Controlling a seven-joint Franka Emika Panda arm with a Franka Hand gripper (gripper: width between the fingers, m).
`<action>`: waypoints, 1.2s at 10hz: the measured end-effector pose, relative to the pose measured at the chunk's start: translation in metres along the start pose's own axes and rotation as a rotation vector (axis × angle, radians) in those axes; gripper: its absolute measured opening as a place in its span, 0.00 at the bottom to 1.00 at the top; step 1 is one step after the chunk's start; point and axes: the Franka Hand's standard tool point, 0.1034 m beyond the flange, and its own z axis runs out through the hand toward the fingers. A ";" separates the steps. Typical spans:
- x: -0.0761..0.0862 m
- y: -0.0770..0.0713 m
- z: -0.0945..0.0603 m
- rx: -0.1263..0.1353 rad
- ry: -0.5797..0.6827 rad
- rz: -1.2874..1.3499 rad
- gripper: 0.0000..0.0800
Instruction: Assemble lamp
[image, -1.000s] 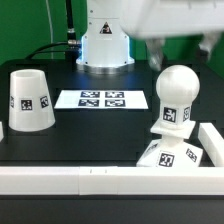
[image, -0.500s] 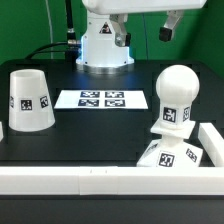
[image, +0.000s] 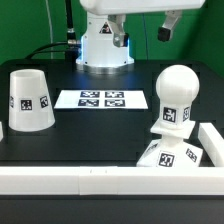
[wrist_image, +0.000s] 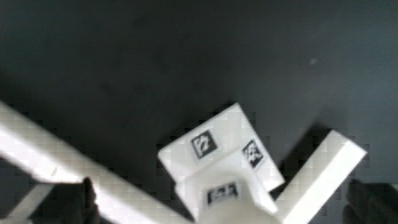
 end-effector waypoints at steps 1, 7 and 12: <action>-0.020 0.019 0.004 0.007 -0.006 0.000 0.87; -0.035 0.037 0.000 0.008 0.008 0.054 0.87; -0.100 0.062 0.024 0.016 0.006 0.085 0.87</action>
Offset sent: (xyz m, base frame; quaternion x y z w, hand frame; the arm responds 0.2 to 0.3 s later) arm 0.0000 0.0000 0.0000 0.0000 0.0000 0.0000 1.0000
